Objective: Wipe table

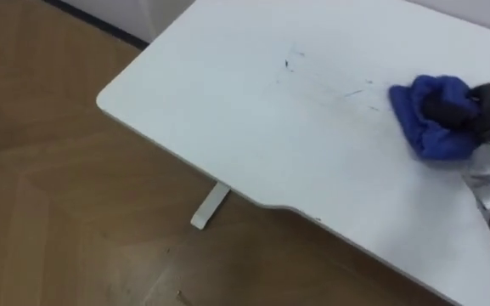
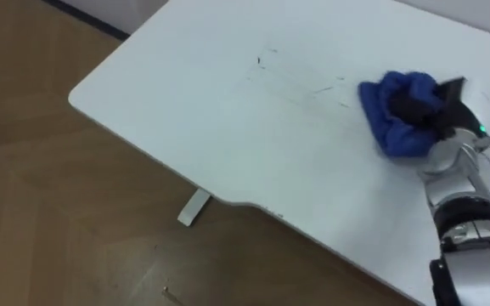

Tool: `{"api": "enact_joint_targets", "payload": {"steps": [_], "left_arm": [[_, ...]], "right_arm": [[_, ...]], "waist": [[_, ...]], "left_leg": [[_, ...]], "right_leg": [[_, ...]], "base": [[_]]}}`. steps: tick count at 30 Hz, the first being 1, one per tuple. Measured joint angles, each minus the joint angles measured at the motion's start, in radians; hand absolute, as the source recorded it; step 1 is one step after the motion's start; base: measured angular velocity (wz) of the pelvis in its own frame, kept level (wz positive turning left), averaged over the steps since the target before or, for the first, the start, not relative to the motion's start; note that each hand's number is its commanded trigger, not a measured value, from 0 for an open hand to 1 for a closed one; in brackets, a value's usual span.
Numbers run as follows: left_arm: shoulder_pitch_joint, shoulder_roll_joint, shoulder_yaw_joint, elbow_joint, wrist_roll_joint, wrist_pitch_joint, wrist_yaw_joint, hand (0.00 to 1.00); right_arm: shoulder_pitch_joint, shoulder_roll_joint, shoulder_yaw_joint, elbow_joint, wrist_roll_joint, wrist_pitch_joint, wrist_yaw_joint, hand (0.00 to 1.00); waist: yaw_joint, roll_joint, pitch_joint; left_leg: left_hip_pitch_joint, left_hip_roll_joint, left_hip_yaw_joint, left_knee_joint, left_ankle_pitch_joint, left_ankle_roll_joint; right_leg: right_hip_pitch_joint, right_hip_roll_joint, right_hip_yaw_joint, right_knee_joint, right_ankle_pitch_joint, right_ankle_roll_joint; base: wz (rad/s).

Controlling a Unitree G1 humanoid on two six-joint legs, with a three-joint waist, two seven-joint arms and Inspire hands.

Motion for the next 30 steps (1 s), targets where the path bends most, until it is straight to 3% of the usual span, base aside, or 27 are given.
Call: {"api": "enact_joint_targets", "payload": {"steps": [2,3,5,7,10,11,12,15,17,19,21,24,25,27,28,29,30], "left_arm": [[0.002,0.002,0.048,-0.02,0.007,-0.001,0.011,0.0],[0.003,0.002,0.055,-0.031,0.008,-0.002,0.021,0.0],[0.009,0.003,0.058,-0.076,0.01,-0.013,0.046,0.0],[-0.005,0.002,0.033,-0.08,0.011,-0.027,0.046,0.0],[-0.034,-0.002,-0.017,-0.09,0.01,-0.031,0.046,0.0],[-0.047,-0.001,-0.047,-0.09,0.01,-0.031,0.047,0.0],[-0.057,-0.006,-0.065,-0.08,0.012,-0.033,0.042,0.0],[-0.06,-0.012,-0.081,-0.062,0.014,-0.032,0.036,0.0],[-0.074,-0.013,-0.081,-0.027,0.008,-0.027,0.031,0.0],[-0.089,-0.014,-0.09,0.001,0.003,-0.024,0.014,0.0],[-0.063,-0.013,-0.091,-0.001,0.006,-0.011,-0.005,0.0],[-0.011,-0.013,-0.09,-0.008,0.005,0.016,-0.009,0.0],[0.008,-0.013,-0.09,-0.02,0.003,0.024,-0.008,0.0],[0.025,-0.014,-0.077,-0.039,0.007,0.025,-0.007,0.0],[0.028,-0.015,-0.066,-0.044,0.006,0.024,-0.007,0.0],[0.031,-0.015,-0.061,-0.046,0.007,0.024,-0.006,0.0],[0.032,-0.015,-0.051,-0.047,0.006,0.024,-0.003,0.0]], "right_arm": [[0.079,-0.021,-0.084,0.013,0.019,0.0,-0.005,1.0],[0.107,-0.023,-0.095,0.014,0.024,0.0,-0.009,1.0],[0.191,-0.017,-0.105,0.0,0.062,-0.004,-0.03,1.0],[0.212,-0.005,-0.099,-0.021,0.061,0.01,-0.028,1.0],[0.179,0.024,-0.05,-0.065,0.047,0.051,-0.038,1.0],[0.134,0.037,-0.012,-0.072,0.046,0.093,-0.051,1.0],[0.082,0.054,0.047,-0.087,0.037,0.131,-0.05,1.0],[-0.028,0.121,0.212,-0.172,-0.048,0.187,-0.019,1.0],[-0.146,0.185,0.367,-0.203,-0.161,0.165,0.024,1.0],[-0.21,0.195,0.375,-0.2,-0.197,0.134,0.049,1.0],[-0.248,0.19,0.369,-0.198,-0.206,0.122,0.05,1.0],[-0.232,0.17,0.338,-0.161,-0.181,0.122,0.051,1.0],[-0.198,0.158,0.312,-0.14,-0.169,0.123,0.054,1.0],[-0.113,0.139,0.26,-0.097,-0.17,0.114,0.052,1.0],[-0.032,0.139,0.173,-0.096,-0.135,0.05,0.027,1.0],[0.009,0.138,0.135,-0.096,-0.132,0.013,0.009,1.0],[0.027,0.137,0.119,-0.096,-0.13,0.005,0.001,1.0]], "waist": [[-0.02,-0.004,-0.0025],[-0.03,-0.002,-0.0016],[-0.058,-0.006,-0.0125],[-0.061,-0.006,-0.015],[-0.058,0.001,-0.0141],[-0.048,0.007,-0.0139],[-0.025,0.016,-0.0137],[0.018,0.025,-0.0173],[0.063,0.031,-0.014],[0.104,0.031,-0.01],[0.121,0.024,-0.0096],[0.116,0.014,-0.0091],[0.095,0.012,-0.0082],[0.09,-0.004,-0.0082],[0.078,-0.008,-0.0079],[0.046,-0.007,-0.0078],[0.022,-0.007,-0.0059]], "left_leg": [[0.022,-0.004,-0.001,0.0,-0.007,0.009],[0.031,-0.005,-0.001,-0.003,-0.008,0.011],[0.067,-0.008,0.007,-0.013,-0.013,0.017],[0.093,-0.003,0.031,-0.022,-0.02,0.018],[0.111,0.006,0.084,-0.015,-0.03,0.018],[0.112,0.012,0.106,-0.014,-0.03,0.017],[0.113,0.027,0.14,-0.014,-0.031,0.014],[0.102,0.045,0.185,-0.016,-0.03,0.001],[0.099,0.057,0.192,-0.021,-0.021,-0.009],[0.09,0.055,0.17,-0.028,-0.011,-0.016],[0.081,0.047,0.13,-0.037,0.003,-0.019],[0.087,0.04,0.074,-0.048,0.012,-0.019],[0.088,0.034,0.042,-0.048,0.012,-0.019],[0.095,0.02,0.025,-0.055,0.013,-0.017],[0.099,0.017,0.021,-0.055,0.011,-0.015],[0.107,0.007,0.021,-0.054,0.01,-0.013],[0.113,0.004,0.021,-0.054,0.01,-0.012]], "right_leg": [[0.021,-0.002,0.001,-0.003,-0.001,0.001],[0.032,-0.003,0.001,-0.003,-0.002,0.003],[0.067,-0.007,0.011,-0.002,-0.003,0.006],[0.077,-0.006,0.042,-0.001,-0.004,0.009],[0.078,-0.005,0.065,-0.003,-0.008,0.018],[0.069,-0.003,0.072,0.0,-0.009,0.019],[0.052,0.002,0.084,0.001,-0.004,0.011],[0.008,0.014,0.096,0.015,0.009,-0.011],[-0.012,0.029,0.111,0.018,0.01,-0.027],[-0.02,0.03,0.095,0.013,0.007,-0.032],[-0.014,0.027,0.062,0.006,0.006,-0.031],[0.019,0.025,0.017,-0.004,0.005,-0.028],[0.035,0.022,0.002,-0.003,0.002,-0.025],[0.048,0.011,0.012,-0.004,-0.012,-0.003],[0.055,0.008,0.022,-0.007,-0.014,0.001],[0.064,0.003,0.033,-0.004,-0.016,0.003],[0.076,0.001,0.03,-0.006,-0.017,0.005]], "base": [[0.09],[0.0],[-0.1],[-0.55],[-0.6],[-0.8],[-0.77],[-0.69],[-0.19],[0.4],[0.66],[0.7],[0.7],[0.47],[0.15],[0.19],[0.25]]}}
